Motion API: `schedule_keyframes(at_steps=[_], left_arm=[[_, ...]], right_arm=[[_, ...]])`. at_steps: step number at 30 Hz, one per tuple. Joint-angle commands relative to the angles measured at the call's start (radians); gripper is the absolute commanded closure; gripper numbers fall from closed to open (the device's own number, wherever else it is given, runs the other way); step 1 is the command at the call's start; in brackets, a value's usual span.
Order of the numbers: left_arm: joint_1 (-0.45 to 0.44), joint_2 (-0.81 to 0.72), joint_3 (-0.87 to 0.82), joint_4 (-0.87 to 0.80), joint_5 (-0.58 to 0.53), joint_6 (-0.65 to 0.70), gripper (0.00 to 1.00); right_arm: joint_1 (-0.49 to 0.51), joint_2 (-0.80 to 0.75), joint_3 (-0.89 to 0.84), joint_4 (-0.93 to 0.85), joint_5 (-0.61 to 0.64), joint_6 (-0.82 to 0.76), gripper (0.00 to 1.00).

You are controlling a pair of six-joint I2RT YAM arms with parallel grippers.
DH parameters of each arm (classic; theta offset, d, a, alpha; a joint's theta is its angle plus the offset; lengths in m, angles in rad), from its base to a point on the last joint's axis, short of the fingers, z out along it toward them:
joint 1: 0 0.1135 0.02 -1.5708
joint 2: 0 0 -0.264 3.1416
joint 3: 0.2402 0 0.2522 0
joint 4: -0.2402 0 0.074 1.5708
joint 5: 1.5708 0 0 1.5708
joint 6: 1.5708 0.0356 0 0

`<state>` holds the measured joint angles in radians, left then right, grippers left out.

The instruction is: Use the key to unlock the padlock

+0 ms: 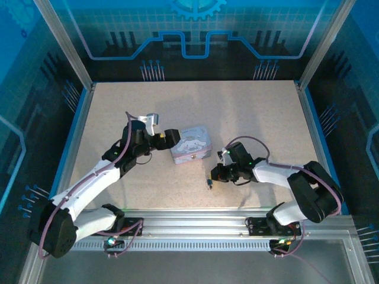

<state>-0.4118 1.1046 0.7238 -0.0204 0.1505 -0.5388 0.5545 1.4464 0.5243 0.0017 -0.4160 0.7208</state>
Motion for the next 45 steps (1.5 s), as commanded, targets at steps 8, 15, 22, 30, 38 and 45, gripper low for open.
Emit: schedule_keyframes(at_steps=[8,15,22,30,38,45], left_arm=[[0.035,-0.054,-0.005,-0.087,-0.025,0.054,0.01],[0.058,-0.080,0.015,-0.125,-0.038,0.081,0.01],[0.117,-0.122,0.027,-0.182,-0.106,0.110,0.01],[0.262,-0.171,-0.023,-0.187,-0.241,0.184,0.01],[0.331,-0.170,-0.207,-0.003,-0.492,0.273,0.01],[0.344,-0.128,-0.472,0.493,-0.551,0.375,0.01]], right_arm=[[-0.071,-0.084,-0.004,-0.060,0.071,-0.050,0.80],[-0.171,-0.233,0.016,-0.220,0.114,-0.127,0.71],[-0.271,-0.372,0.120,-0.384,0.223,-0.264,0.60],[-0.450,-0.444,0.190,-0.391,0.380,-0.394,0.29],[-0.586,-0.377,0.093,-0.151,0.511,-0.507,0.00],[-0.587,-0.246,0.005,0.192,0.532,-0.562,0.00]])
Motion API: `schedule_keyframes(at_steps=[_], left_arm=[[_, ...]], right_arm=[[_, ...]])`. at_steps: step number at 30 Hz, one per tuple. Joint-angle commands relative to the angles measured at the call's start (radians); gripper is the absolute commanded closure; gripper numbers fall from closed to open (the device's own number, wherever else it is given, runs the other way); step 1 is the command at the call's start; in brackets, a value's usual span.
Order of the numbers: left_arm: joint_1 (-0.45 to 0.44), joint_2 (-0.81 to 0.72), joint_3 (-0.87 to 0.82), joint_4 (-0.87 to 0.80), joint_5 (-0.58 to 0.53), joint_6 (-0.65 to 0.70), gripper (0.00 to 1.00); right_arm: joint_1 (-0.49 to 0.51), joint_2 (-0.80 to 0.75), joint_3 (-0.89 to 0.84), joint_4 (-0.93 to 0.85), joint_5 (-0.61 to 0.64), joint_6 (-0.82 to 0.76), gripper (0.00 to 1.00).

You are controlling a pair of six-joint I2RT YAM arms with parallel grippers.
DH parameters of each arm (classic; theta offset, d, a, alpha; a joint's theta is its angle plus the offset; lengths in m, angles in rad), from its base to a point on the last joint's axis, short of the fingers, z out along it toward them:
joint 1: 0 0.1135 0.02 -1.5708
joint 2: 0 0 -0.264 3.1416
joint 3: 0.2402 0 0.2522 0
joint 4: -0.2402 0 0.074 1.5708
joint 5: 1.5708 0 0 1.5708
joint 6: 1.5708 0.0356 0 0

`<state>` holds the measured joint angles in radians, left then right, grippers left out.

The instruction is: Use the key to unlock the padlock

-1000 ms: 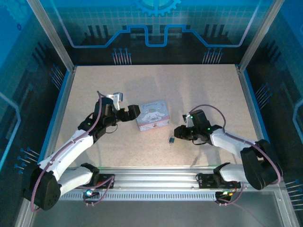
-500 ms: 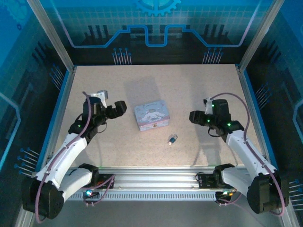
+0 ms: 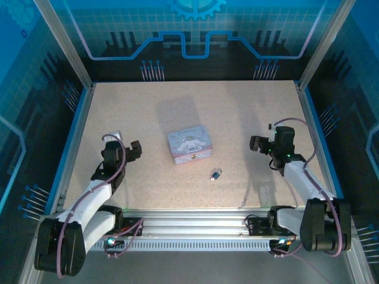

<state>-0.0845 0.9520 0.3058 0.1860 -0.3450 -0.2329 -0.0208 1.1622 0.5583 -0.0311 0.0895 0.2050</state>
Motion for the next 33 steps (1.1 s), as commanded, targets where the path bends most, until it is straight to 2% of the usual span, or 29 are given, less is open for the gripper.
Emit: schedule_keyframes(at_steps=[1,6,12,15,19,24,33], left_arm=[[0.026,0.052,-0.067,0.338,-0.034,0.078,0.01],[0.054,0.201,-0.028,0.424,0.098,0.146,0.01],[0.060,0.356,-0.003,0.627,0.234,0.204,0.01],[0.063,0.436,0.016,0.692,0.288,0.246,0.01],[0.071,0.622,-0.020,0.955,0.319,0.261,0.01],[0.077,0.594,0.092,0.698,0.273,0.235,0.01],[0.080,0.595,0.079,0.724,0.255,0.229,0.01]], right_arm=[[-0.011,0.063,-0.048,0.306,0.024,-0.051,0.00],[-0.011,0.186,-0.110,0.592,0.007,-0.061,0.00],[0.033,0.277,-0.088,0.665,-0.057,-0.168,0.00],[0.060,0.339,-0.120,0.773,-0.070,-0.205,0.00],[0.071,0.341,-0.118,0.770,-0.060,-0.214,0.00],[0.071,0.341,-0.119,0.770,-0.059,-0.214,0.00],[0.078,0.341,-0.120,0.775,-0.049,-0.220,0.00]])
